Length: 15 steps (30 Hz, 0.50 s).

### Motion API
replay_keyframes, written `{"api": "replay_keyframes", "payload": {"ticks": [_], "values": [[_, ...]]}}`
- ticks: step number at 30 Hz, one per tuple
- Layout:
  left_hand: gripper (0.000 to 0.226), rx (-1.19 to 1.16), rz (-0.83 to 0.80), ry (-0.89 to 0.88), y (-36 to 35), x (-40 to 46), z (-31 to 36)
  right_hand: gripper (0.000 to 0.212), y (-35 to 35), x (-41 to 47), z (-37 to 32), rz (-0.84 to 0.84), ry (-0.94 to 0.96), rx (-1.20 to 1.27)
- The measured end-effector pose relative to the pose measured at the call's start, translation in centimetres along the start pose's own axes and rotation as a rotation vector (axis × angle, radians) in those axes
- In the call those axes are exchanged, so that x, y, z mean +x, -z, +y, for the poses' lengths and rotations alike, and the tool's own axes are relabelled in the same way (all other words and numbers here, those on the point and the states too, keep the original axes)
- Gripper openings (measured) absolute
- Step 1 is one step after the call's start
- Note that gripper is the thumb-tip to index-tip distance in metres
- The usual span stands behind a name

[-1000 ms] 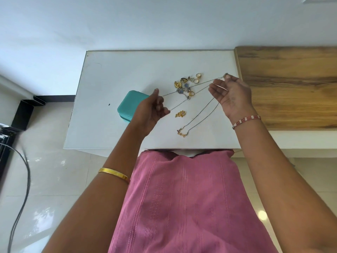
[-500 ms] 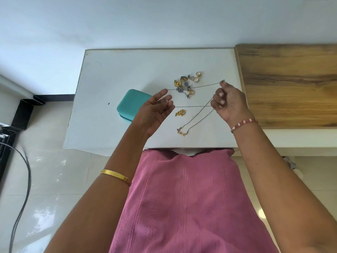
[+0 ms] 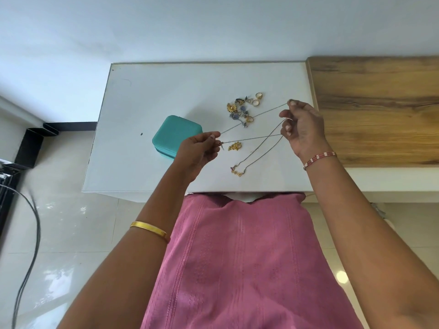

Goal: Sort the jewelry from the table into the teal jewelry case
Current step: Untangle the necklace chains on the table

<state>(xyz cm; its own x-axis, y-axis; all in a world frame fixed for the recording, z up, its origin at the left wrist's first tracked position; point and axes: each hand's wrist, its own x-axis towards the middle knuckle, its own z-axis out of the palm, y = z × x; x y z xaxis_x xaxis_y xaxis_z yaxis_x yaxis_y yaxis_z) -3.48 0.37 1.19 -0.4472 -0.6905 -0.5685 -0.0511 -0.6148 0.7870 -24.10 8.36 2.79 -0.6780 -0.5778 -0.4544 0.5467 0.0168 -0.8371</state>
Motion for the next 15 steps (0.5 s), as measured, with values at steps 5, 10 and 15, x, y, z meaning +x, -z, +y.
{"api": "replay_keyframes", "payload": {"ticks": [5, 10, 15], "values": [[0.027, -0.392, -0.085, 0.046, -0.4, -0.4, 0.2, 0.016, -0.2, -0.3, 0.6, -0.052, -0.046, 0.025], [0.027, -0.356, -0.027, 0.088, -1.0, -0.3, -0.1, 0.015, -0.3, -0.4, 1.0, -0.048, -0.073, 0.025], [0.027, -0.153, -0.012, 0.088, -1.2, -0.4, -0.5, 0.013, -0.4, -0.5, 0.9, -0.072, -0.076, 0.054]]}}
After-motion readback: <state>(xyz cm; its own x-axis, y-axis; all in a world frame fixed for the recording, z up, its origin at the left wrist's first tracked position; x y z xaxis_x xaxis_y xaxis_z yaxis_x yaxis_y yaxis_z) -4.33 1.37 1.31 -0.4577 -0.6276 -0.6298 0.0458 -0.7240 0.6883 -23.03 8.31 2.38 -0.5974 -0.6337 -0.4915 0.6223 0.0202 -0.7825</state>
